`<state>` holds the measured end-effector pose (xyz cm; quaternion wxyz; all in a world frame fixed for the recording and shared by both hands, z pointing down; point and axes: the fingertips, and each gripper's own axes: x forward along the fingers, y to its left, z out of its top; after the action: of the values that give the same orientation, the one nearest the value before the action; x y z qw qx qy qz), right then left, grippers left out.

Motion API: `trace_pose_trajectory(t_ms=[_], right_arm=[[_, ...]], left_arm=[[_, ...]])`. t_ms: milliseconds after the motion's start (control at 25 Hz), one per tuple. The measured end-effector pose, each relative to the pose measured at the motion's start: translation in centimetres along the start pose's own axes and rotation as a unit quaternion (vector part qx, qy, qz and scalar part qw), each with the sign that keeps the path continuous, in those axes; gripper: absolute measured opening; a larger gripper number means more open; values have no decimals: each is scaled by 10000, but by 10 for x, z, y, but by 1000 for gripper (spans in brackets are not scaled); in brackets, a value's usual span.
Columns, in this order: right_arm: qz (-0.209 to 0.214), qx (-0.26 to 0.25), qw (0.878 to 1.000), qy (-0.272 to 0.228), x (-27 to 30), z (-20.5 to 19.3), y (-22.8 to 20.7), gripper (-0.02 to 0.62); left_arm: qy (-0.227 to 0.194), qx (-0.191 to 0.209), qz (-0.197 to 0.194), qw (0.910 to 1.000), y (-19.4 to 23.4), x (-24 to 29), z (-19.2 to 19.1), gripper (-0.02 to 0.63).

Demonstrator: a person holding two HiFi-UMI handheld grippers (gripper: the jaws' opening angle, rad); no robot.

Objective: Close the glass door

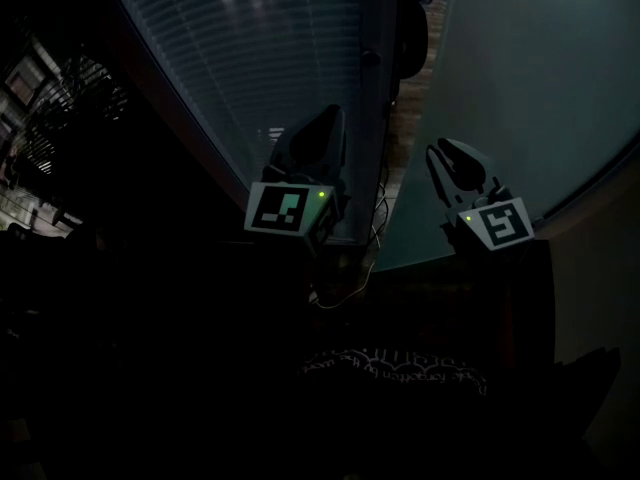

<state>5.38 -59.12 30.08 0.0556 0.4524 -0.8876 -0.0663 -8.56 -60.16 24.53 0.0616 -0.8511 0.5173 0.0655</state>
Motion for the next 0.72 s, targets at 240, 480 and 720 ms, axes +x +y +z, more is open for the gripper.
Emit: trace_pose_trajectory(t_ms=[240,480,720], right_arm=[[-83,-85,9999,9,20,-5,-5,78],[-207,-139,9997,35,31,-7,-11,73],[-231,-92,9997,59,54,-9,-25,73]], left_arm=[[-46,2,11,10000,10,5,-6,2],[-31,-31,-42,10000,5,8,-13,2],[-22,-35,-65,10000,10,20,-17,2]])
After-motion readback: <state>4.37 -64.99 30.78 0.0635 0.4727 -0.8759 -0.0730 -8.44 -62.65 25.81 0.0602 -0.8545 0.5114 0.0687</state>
